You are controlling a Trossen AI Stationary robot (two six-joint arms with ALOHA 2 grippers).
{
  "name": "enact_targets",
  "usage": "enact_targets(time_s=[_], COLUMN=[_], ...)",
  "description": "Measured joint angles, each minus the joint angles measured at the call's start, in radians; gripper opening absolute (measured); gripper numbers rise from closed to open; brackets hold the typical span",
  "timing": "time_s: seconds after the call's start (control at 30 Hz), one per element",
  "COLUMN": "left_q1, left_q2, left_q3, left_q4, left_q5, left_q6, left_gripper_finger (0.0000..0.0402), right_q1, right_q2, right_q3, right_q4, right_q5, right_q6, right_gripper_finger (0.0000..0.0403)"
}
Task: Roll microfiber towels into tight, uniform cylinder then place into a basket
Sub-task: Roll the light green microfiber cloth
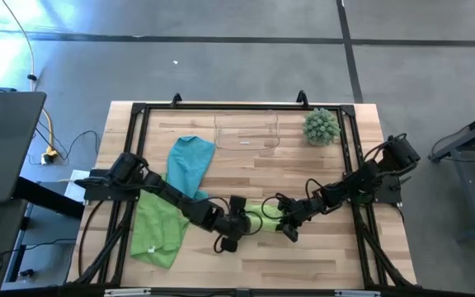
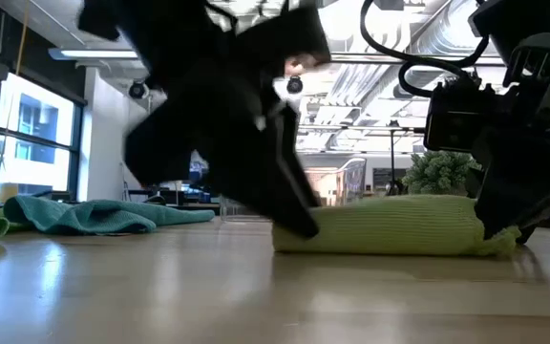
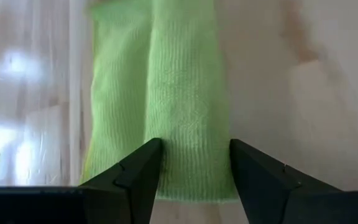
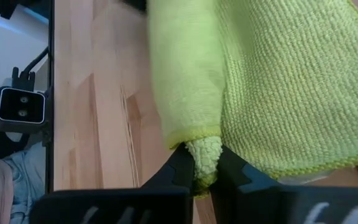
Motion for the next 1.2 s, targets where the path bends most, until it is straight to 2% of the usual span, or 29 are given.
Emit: enact_targets(time_s=[0.2, 0.37, 0.53, 0.6, 0.67, 0.77, 0.9, 1.0, 1.07, 1.2], left_q1=[0.038, 0.045, 0.045, 0.046, 0.046, 0.047, 0.050, 0.050, 0.050, 0.050], left_q2=[0.030, 0.039, 0.040, 0.041, 0.041, 0.042, 0.043, 0.044, 0.044, 0.044], left_q3=[0.003, 0.004, 0.004, 0.003, 0.003, 0.002, 0.002, 0.002, 0.001, 0.001], left_q4=[0.021, 0.017, 0.014, 0.017, 0.022, 0.026, 0.030, 0.032, 0.032, 0.032], left_q5=[0.155, 0.161, 0.158, 0.153, 0.148, 0.147, 0.144, 0.144, 0.143, 0.143], left_q6=[-0.055, -0.077, -0.079, -0.080, -0.080, -0.095, -0.114, -0.114, -0.121, -0.125], left_gripper_finger=[0.0179, 0.0179, 0.0179, 0.0179, 0.0179, 0.0179, 0.0179, 0.0179, 0.0179, 0.0179], right_q1=[0.000, -0.007, -0.021, -0.012, 0.013, 0.076, 0.180, 0.231, 0.239, 0.235], right_q2=[-0.010, -0.082, -0.196, -0.245, -0.283, -0.333, -0.356, -0.313, -0.262, -0.151], right_q3=[-0.006, -0.009, -0.011, -0.011, -0.011, -0.009, -0.006, -0.006, -0.006, -0.005], right_q4=[-0.006, -0.055, -0.194, -0.243, -0.237, -0.185, -0.118, -0.058, -0.015, 0.044], right_q5=[0.004, -0.022, -0.177, -0.186, -0.131, 0.000, 0.248, 0.412, 0.451, 0.457], right_q6=[-0.118, -0.198, -0.243, -0.247, -0.288, -0.446, -0.727, -0.815, -0.826, -0.826], right_gripper_finger=[0.0038, 0.0107, 0.0163, 0.0174, 0.0177, 0.0175, 0.0164, 0.0158, 0.0156, 0.0156])
